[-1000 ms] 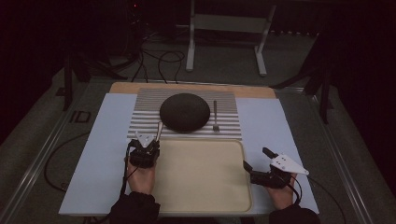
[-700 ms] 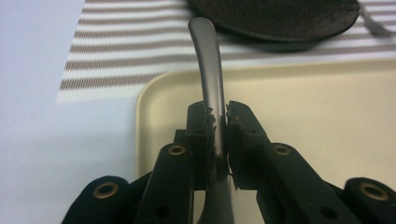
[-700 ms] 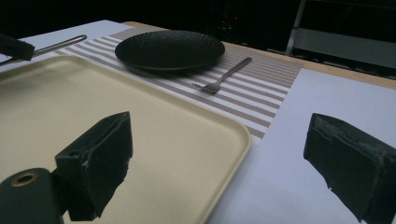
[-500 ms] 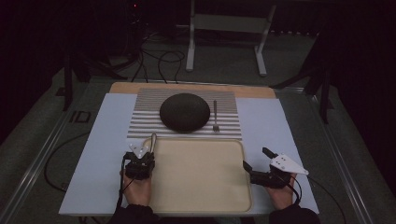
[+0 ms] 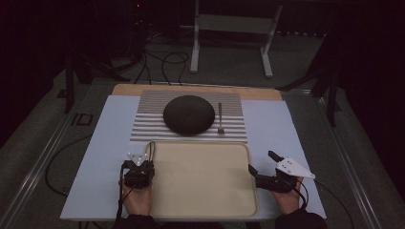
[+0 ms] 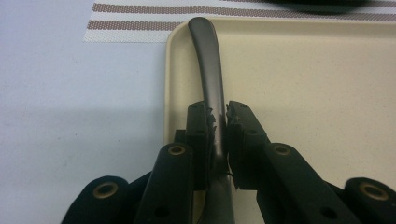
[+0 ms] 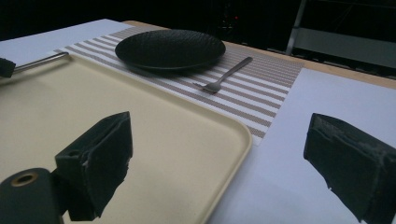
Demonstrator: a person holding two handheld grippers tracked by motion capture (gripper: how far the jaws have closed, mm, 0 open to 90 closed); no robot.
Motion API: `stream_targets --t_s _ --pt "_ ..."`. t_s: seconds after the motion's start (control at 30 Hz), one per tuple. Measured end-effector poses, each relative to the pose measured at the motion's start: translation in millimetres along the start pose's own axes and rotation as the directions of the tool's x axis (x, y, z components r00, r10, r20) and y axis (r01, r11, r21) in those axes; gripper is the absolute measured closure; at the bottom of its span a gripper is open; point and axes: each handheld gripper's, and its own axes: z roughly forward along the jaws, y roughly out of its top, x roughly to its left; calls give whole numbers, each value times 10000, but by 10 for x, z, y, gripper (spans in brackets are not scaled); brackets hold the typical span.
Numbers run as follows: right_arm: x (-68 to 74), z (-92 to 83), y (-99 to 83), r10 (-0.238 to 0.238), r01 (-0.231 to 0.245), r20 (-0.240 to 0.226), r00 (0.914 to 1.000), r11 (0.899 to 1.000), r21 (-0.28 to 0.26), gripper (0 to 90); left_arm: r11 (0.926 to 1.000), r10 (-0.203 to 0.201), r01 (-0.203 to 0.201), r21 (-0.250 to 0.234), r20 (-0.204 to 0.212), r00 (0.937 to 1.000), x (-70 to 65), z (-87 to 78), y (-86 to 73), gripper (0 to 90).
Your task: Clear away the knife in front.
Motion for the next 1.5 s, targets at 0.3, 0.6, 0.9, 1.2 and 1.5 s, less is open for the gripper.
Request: stream_targets --t_s 0.3,0.6,0.9,1.2,1.5 --pt "0 -3 1 -18 18 -8 10000 10000 -9 84 9996 145 -140 -251 206 9997 28 -20 30 661" --pt "4 0 0 -30 30 -15 10000 10000 -8 85 9945 17 202 -1029 2086 9780 171 -75 127 284" --pt "3 5 -1 -9 9 -28 10000 10000 -4 84 9816 997 -519 -1839 2613 9601 173 -161 290 72" --pt "0 5 -2 -5 5 1 10000 10000 20 85 9750 1440 -903 -2029 2677 9527 256 -152 456 0" --pt "3 10 -5 15 -15 -22 10000 10000 21 84 9586 1741 -960 -2680 2848 9427 447 -204 633 0"
